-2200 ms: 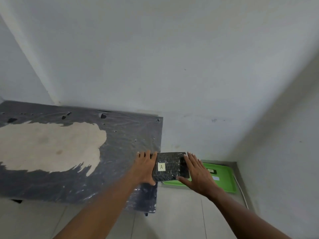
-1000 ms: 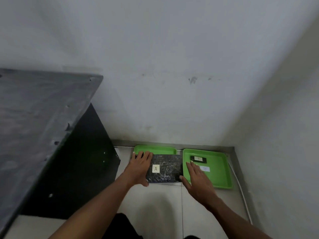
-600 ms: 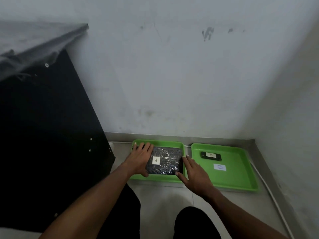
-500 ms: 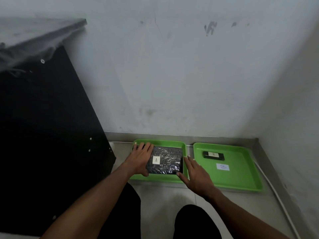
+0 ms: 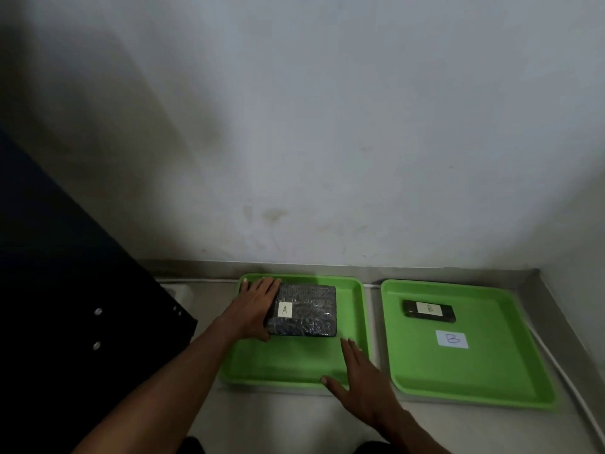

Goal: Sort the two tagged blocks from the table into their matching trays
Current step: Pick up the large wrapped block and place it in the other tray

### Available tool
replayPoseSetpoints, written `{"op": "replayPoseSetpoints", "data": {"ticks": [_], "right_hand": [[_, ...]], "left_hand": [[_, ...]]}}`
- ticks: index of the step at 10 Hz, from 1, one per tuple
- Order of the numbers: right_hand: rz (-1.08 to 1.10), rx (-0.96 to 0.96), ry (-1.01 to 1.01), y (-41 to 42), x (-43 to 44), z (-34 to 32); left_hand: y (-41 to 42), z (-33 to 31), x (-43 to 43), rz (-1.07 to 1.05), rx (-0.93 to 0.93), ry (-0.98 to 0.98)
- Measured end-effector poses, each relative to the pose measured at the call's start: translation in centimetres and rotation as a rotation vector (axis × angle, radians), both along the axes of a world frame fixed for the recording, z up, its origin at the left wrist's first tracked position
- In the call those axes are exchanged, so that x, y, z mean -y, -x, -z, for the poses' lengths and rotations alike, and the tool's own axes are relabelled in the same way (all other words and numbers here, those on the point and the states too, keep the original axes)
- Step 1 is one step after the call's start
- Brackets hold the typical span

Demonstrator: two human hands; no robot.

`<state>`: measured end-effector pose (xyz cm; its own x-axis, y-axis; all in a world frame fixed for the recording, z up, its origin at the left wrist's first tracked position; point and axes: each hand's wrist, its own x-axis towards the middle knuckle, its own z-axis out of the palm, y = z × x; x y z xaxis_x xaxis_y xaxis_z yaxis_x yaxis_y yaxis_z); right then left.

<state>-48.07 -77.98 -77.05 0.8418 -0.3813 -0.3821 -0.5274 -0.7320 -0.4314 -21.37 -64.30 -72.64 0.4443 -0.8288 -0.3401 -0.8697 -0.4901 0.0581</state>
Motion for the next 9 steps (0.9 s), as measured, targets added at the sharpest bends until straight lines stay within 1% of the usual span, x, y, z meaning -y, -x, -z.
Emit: {"op": "replayPoseSetpoints", "data": {"ticks": [1, 2, 3, 4, 6, 7, 9], "right_hand": [[-0.01, -0.055, -0.046, -0.4, -0.5, 2.6], [-0.026, -0.118, -0.076, -0.5, -0.9, 4.5], [-0.059, -0.177, -0.033, -0.5, -1.0, 5.6], [-0.06, -0.196, -0.009, -1.0, -1.3, 6.3], [-0.026, -0.216, -0.022, -1.1, -1.4, 6.5], [-0.008, -0.185, -0.025, -1.1, -1.3, 5.9], [-0.006, -0.128, 0.025, -1.3, -0.9, 2.4]], "left_hand": [[-2.1, 2.1, 1.2, -0.057, -0.037, -0.004], [-3.7, 3.5, 1.9, -0.103, -0.116, -0.041], [-4.3, 4.2, 2.5, -0.089, -0.158, -0.085], [-4.5, 4.7, 2.6, -0.044, -0.159, -0.122], [-2.9, 4.8, 2.3, -0.093, -0.13, -0.093], [-2.2, 4.2, 2.5, -0.136, -0.116, -0.086], [-1.2, 1.8, 1.1, -0.212, -0.117, -0.056]]}}
